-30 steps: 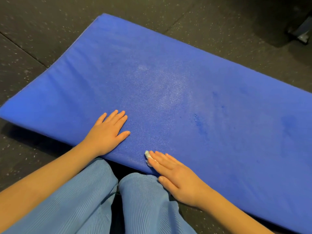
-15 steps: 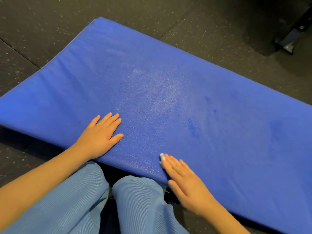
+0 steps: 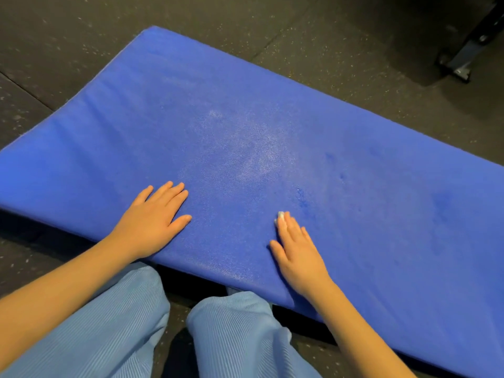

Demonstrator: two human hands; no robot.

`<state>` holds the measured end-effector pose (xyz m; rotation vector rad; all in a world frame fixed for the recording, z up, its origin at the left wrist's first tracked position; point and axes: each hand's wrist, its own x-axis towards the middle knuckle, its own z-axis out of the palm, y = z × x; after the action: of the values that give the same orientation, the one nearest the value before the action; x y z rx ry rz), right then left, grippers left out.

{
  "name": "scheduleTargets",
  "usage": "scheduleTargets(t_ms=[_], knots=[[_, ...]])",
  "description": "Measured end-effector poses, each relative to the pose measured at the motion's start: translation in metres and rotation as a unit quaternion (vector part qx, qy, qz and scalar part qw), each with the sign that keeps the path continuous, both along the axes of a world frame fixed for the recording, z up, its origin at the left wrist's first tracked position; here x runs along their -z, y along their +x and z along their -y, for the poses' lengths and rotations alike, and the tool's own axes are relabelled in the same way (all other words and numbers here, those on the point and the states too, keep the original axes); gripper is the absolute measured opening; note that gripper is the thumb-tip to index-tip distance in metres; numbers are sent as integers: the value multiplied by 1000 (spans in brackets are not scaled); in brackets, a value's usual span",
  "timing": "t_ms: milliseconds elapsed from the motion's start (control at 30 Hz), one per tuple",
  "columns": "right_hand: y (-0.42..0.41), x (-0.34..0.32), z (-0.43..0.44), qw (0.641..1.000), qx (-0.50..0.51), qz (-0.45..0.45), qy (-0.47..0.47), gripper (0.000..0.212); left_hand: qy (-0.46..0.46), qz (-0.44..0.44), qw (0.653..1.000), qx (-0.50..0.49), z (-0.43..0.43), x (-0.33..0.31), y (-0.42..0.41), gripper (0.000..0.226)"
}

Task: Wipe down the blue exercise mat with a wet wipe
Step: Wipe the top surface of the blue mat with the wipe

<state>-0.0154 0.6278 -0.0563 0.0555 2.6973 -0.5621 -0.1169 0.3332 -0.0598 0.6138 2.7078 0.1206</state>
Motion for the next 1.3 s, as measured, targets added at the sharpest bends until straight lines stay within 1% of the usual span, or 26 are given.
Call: scheduleTargets(t_ms=[67,100,167,233,267,300,367,400,433,467,533,600,633,700,767,800,833,900,933,967,1000,1100,1133,1167,1233,1300], knots=[[-15,4,11,999,46,3,-8,66,-3,0,1000,-1,-1,-1,0,97],[-19,3,21,999,34,3,-28,67,-4,1,1000,-1,-1,-2,1,96],[-19,-4,39,998,-40,0,-55,80,1,0,1000,0,-1,-3,1,94],[-25,-3,34,995,-90,-10,-39,93,9,-6,1000,-1,0,-2,2,90],[-34,1,26,996,-84,-15,-21,90,11,-8,1000,1,0,0,2,86],[-45,7,16,998,-54,-12,-1,81,8,-7,1000,3,0,1,2,83],[-66,15,2,999,35,8,27,67,3,-10,1000,7,-1,2,1,81],[-71,16,4,998,59,11,26,66,2,-7,1000,6,-3,2,1,83],[-73,16,10,998,58,11,15,67,2,-1,1000,3,-5,0,-2,88],[-72,15,20,999,32,8,-1,70,2,9,1000,-1,-8,-3,-5,94],[-62,8,36,998,-58,2,-24,80,2,31,1000,3,-17,-5,-16,101],[-65,8,27,995,-104,-1,-6,88,7,34,999,25,-27,-2,-25,100],[-74,12,15,996,-89,-2,12,84,7,34,999,36,-30,2,-27,99],[-97,21,-8,999,5,2,51,69,5,31,998,45,-31,10,-27,95],[-112,27,-12,995,80,5,67,68,15,6,998,53,-29,13,-26,89],[-115,29,-4,995,77,6,57,70,9,1,998,62,-29,14,-25,85],[-115,29,7,998,47,6,40,72,0,-3,998,67,-28,15,-24,81],[-107,26,22,998,-57,2,14,74,-11,5,998,59,-27,16,-25,76],[-108,26,19,995,-96,-1,19,74,-6,4,998,56,-27,16,-25,76],[-114,28,10,994,-106,-11,33,73,-1,1,998,55,-27,16,-24,76],[-123,30,1,995,-83,-19,49,71,4,-4,998,55,-28,17,-23,75],[-151,36,-17,995,64,-11,77,67,8,-26,998,62,-30,17,-23,66],[-154,37,-10,995,78,-12,69,68,7,-27,997,66,-30,17,-25,65],[-154,37,0,997,58,-16,53,70,9,-30,997,72,-30,19,-27,64],[-146,35,22,998,-50,-23,17,72,23,-27,996,79,-31,22,-35,68],[-143,33,19,988,-144,-38,27,70,33,-3,997,75,-36,19,-49,78]])
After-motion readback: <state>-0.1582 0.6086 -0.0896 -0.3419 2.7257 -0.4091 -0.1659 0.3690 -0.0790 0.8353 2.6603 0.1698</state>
